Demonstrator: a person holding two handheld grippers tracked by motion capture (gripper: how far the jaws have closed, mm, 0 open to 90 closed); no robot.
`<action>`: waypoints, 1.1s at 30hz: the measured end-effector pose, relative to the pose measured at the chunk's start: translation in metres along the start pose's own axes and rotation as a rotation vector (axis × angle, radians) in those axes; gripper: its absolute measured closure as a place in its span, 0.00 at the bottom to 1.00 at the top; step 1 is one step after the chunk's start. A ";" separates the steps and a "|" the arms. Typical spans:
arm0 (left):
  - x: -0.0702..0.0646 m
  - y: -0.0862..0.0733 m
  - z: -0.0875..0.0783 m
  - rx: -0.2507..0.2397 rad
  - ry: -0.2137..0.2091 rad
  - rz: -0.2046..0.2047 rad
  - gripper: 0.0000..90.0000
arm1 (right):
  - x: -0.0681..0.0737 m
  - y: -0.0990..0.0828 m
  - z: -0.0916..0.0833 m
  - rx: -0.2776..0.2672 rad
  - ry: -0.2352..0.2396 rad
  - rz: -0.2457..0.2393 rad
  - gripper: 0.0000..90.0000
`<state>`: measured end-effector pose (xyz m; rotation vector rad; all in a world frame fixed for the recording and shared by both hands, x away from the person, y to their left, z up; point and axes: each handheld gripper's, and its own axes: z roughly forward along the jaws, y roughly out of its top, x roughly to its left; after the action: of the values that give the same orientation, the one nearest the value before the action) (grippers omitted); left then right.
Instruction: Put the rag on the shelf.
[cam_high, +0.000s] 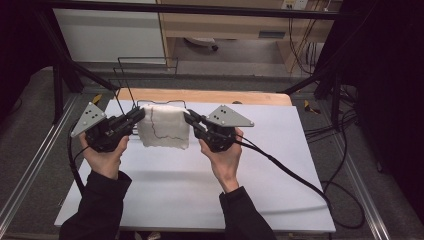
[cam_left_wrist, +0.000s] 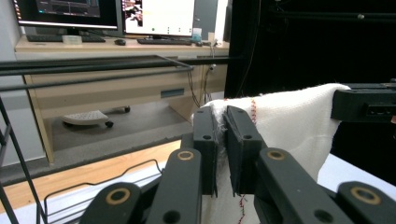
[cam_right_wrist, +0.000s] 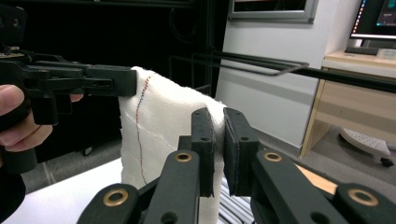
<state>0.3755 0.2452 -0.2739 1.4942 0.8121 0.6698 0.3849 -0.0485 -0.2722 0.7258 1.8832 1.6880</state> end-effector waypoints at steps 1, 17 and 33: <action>0.001 0.002 0.000 -0.004 0.001 -0.001 0.92 | 0.000 0.002 0.001 -0.005 0.000 0.001 0.93; 0.017 0.024 -0.001 -0.051 0.029 -0.004 0.92 | 0.000 0.031 0.023 -0.041 0.002 -0.044 0.93; 0.033 0.051 0.002 -0.095 0.066 0.008 0.92 | -0.003 0.056 0.043 -0.081 -0.001 -0.056 0.93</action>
<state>0.4012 0.2705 -0.2252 1.3956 0.8139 0.7567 0.4197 -0.0148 -0.2203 0.6358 1.8066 1.7177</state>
